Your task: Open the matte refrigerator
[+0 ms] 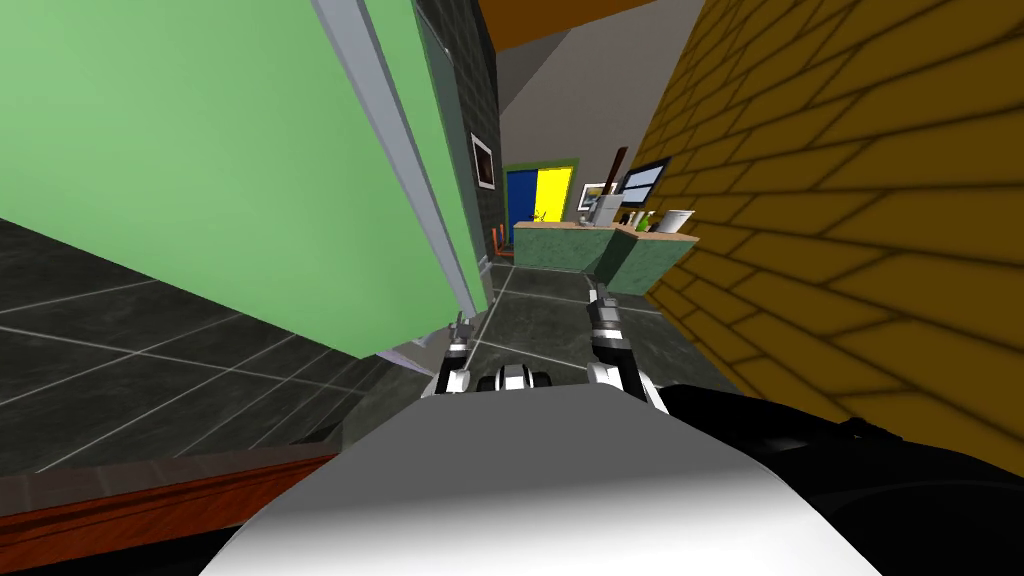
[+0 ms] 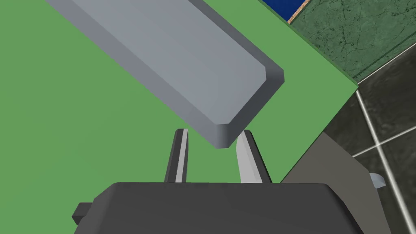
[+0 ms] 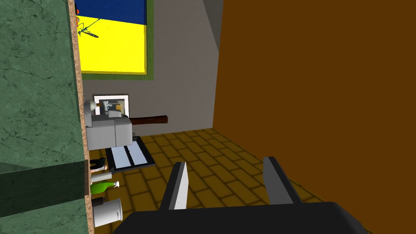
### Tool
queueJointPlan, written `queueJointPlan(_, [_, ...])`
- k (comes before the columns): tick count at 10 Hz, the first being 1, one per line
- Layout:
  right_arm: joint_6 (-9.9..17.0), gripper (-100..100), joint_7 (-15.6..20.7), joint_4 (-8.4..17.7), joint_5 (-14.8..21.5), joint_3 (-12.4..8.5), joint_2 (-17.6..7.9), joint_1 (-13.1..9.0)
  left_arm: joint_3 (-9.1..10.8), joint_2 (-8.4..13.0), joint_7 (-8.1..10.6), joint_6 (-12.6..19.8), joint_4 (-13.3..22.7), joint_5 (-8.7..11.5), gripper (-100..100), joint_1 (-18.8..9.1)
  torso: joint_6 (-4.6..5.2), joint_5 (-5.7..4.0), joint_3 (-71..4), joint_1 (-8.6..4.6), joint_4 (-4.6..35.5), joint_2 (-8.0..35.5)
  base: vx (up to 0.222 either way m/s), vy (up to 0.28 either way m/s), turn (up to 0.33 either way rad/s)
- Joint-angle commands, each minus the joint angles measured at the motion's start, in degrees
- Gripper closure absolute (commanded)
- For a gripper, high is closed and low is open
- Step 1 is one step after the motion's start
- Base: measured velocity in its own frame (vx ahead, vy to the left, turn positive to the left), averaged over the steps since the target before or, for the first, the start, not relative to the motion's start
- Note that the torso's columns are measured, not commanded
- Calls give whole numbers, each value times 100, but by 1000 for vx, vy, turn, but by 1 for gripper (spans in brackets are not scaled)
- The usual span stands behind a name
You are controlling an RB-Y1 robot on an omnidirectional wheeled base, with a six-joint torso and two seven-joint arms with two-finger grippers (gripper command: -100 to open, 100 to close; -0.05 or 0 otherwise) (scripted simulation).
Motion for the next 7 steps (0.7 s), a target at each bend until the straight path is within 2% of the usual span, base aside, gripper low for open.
queueJointPlan(1, [0, 0, 0, 0, 0, 0, 0, -1, -166, -50, 59, -20, 322, -25, 100, -447, 0, -3, 13, -7, 6, 23, -272, 121, -155])
queueJointPlan(2, [0, 0, 0, 0, 0, 1, 0, -2, -166, -50, 59, -20, 322, -25, 100, -466, 12, 1, 27, -8, 8, 44, -209, 92, -84])
queueJointPlan(5, [0, 0, 0, 0, 0, 0, 0, -1, -422, -118, 150, -43, 823, -67, 100, -1013, 26, 0, 10, -1, 15, 19, -237, 145, -149])
queueJointPlan(6, [0, 0, 0, 0, 0, 0, 0, -2, -422, -118, 150, -43, 823, -67, 100, -1067, 29, -2, 20, -13, 18, 36, -218, 104, -73])
queueJointPlan(7, [0, 0, 0, 0, 0, 0, 1, 0, -508, -141, 181, -51, 991, -82, 100, -1268, 15, -8, 12, -28, 18, 17, -187, 108, -67])
